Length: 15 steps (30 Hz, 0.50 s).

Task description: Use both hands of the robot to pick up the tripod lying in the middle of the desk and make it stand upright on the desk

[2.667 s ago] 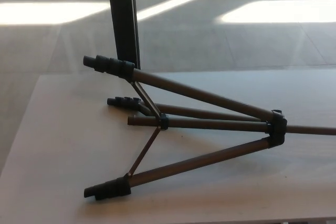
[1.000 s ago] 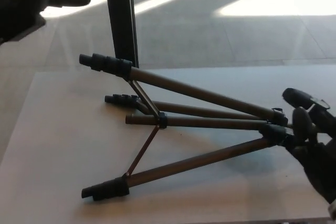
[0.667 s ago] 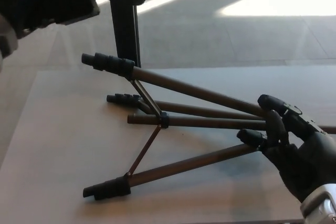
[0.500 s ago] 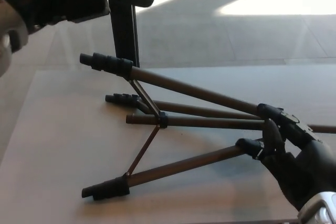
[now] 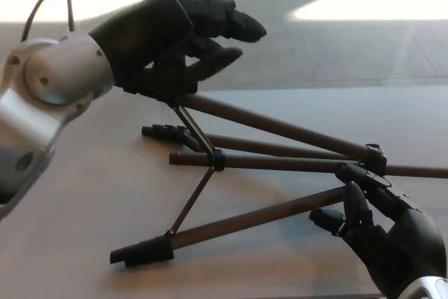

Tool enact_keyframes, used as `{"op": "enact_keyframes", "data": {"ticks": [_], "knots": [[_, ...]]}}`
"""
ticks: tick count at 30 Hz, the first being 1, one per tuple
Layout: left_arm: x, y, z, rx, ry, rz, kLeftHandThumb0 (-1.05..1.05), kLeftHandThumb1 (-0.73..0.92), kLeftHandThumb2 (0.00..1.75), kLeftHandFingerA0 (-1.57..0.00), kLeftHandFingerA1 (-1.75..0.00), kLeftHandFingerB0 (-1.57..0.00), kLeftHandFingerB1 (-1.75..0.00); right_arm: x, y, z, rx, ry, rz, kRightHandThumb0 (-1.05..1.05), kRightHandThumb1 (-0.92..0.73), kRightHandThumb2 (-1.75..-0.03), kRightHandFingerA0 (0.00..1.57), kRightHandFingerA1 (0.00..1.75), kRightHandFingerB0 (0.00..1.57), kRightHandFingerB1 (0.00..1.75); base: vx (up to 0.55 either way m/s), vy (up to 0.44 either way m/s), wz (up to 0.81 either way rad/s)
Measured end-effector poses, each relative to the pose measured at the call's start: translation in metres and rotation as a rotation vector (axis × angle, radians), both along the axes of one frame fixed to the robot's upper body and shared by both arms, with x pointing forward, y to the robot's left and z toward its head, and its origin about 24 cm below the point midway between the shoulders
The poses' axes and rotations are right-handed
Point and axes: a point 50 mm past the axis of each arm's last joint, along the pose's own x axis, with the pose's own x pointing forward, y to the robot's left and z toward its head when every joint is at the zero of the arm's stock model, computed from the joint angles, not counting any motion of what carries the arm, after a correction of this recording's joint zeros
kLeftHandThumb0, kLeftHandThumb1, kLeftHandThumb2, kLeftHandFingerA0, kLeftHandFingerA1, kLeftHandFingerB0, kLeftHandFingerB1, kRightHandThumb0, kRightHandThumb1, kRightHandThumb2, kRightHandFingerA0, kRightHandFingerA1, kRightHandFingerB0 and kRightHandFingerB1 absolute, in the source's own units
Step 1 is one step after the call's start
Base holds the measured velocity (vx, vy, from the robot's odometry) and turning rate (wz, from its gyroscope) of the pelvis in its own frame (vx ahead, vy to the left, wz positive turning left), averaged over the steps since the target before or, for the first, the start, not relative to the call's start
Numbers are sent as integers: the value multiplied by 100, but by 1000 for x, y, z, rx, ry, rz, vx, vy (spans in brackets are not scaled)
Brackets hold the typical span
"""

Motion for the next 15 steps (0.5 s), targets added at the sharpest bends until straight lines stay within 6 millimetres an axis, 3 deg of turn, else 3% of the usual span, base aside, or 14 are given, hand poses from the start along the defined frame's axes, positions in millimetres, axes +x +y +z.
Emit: {"op": "enact_keyframes", "data": {"ticks": [1,3,9,10,11,13,14,15], "knots": [[1,-2,-4,24,4,1,-86,52,95,-3,-47,-8,-45,-1,1,-2,0,7,2,-57,-71,-61,64,97,63,60,0,0,0],[3,-7,-9,63,10,1,-89,54,96,-2,-40,-11,-43,-4,1,-4,0,18,6,-57,-71,-61,65,94,63,60,0,0,0],[11,-25,-32,196,36,-3,-87,53,97,-3,-42,-9,-41,-9,4,-11,1,45,15,-59,-68,-60,70,95,64,63,0,0,0],[13,-28,-35,215,38,-2,-90,70,61,0,-47,-10,-37,-10,4,-11,1,48,17,-60,-68,-60,71,95,65,64,0,0,0],[14,-29,-36,224,39,-1,-93,57,101,-1,-33,-9,-38,-10,4,-12,1,50,18,-60,-70,-60,70,96,65,64,0,0,0],[17,-35,-43,269,41,2,-99,60,101,-4,-28,-4,-31,-12,6,-14,1,59,24,-60,-70,-60,69,97,64,65,0,0,0],[19,-38,-46,302,40,4,-85,51,100,-3,-36,0,-34,-13,7,-15,1,65,30,-61,-70,-60,71,97,65,65,0,0,0],[20,-39,-48,316,39,7,-86,49,100,0,-30,0,-28,-14,8,-16,2,69,32,-62,-69,-59,70,100,64,66,0,0,0]]}}
